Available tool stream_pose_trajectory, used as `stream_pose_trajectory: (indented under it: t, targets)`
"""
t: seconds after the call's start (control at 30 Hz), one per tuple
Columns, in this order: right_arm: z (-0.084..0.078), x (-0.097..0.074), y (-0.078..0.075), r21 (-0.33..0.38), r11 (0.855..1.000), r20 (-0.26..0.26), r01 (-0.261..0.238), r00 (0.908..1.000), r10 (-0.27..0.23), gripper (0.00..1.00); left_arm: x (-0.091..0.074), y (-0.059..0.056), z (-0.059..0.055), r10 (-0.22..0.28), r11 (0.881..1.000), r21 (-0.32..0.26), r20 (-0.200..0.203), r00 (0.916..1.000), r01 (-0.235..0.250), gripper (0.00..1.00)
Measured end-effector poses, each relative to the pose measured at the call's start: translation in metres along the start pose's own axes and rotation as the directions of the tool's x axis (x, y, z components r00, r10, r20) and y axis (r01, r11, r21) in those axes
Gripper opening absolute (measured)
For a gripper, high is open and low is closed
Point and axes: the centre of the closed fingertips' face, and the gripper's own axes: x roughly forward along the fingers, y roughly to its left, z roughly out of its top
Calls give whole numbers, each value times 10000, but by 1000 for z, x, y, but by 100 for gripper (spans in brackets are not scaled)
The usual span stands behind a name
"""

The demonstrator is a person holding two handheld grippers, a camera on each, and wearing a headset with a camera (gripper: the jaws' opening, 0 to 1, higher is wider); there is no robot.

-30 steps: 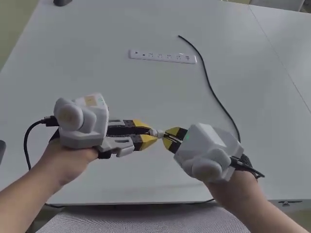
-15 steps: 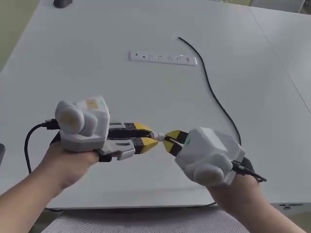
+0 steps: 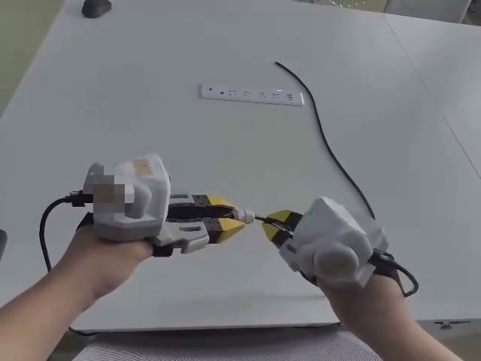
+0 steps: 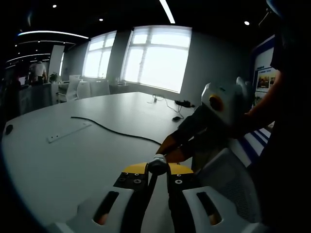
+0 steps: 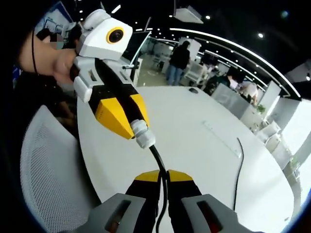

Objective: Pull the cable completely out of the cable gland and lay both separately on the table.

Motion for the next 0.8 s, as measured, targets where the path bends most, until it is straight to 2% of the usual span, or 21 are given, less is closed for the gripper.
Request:
stream_pose_trajectory:
  t: [0.2,0.33,0.43,0.53,0.67,0.7,0.77,0.8]
  targets:
    - [-16,2,-8,1219,9924,-242,147,9996,-118,0,0,-1,1,2,10000,-20,42,10000,-1,15]
    - [-26,5,-11,2619,9650,-115,118,9999,-91,0,3,-2,0,3,10000,-39,-25,10000,-3,15]
    - [-36,7,-14,2998,9537,-262,226,9995,-154,0,5,-3,2,-4,10000,-15,29,10000,5,15]
    - [-46,7,-18,3518,9354,-429,369,9988,-233,0,5,-4,2,-16,10000,-12,25,10000,16,15]
    - [-61,10,-21,4301,9011,-675,551,9973,-288,0,5,-3,1,-14,10000,23,-24,10000,15,15]
    - [-64,11,-22,4351,8986,-719,570,9970,-284,0,5,-3,1,-9,10000,10,-17,10000,9,15]
    - [-75,13,-20,4841,8726,-880,649,9958,-253,0,5,-3,1,5,10000,-34,3,10000,-5,15]
    - [-81,15,-20,5269,8470,-978,708,9950,-223,0,5,-3,1,8,10000,-31,-4,10000,-8,15]
